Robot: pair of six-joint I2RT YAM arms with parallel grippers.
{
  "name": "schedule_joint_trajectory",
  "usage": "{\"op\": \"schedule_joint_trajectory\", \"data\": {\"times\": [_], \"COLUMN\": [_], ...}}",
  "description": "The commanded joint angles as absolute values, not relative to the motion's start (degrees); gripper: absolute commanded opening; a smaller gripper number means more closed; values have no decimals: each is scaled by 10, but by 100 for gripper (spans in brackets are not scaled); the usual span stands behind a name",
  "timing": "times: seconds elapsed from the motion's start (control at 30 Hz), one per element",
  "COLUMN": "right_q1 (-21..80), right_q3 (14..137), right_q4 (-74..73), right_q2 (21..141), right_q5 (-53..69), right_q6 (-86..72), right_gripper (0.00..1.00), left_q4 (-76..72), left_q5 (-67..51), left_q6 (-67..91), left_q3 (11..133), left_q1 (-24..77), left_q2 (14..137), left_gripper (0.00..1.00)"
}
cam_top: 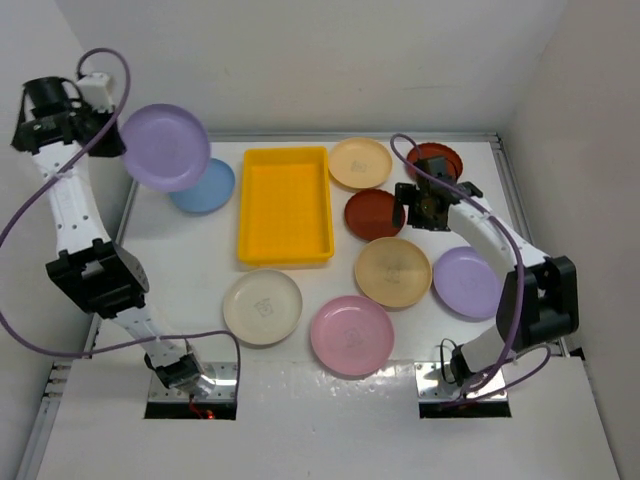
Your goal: Place the plates into the plastic bin on the countertop
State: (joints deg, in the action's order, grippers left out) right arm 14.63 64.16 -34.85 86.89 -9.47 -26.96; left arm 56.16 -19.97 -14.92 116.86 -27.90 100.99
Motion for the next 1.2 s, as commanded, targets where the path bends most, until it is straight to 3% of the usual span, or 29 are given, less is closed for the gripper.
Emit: {"op": "schedule_joint_trajectory", "data": {"times": [0.0,0.23,0.57,0.8,1.03,1.17], "right_q1": [143,146,140,133,110,106], "right_q3": [700,760,717,676,657,634], "right_q4": [-355,-435,-423,-377,-310,-280], "right_q2": [912,1008,1031,1034,1045,1038], "right_q5": [-119,-145,-130,-82,-22,23], "right_q6": [-246,-172,-132,-105,-84,-69], "right_gripper": [88,92,92,83,73,57], "left_q4": [567,465,454,454,442,437], "left_q5": [-272,-274,-217,-149,-143,-143], "left_q6": [-92,-43,-43,-43,-43,-37], "left_q3": [1196,1167,1133,1103,1110,1110], "left_q1": [-184,-42,27,39,49,49], "left_q2": [1076,1155,1239,1262,1292,1292], "left_gripper": [0,0,0,3,16,28]}}
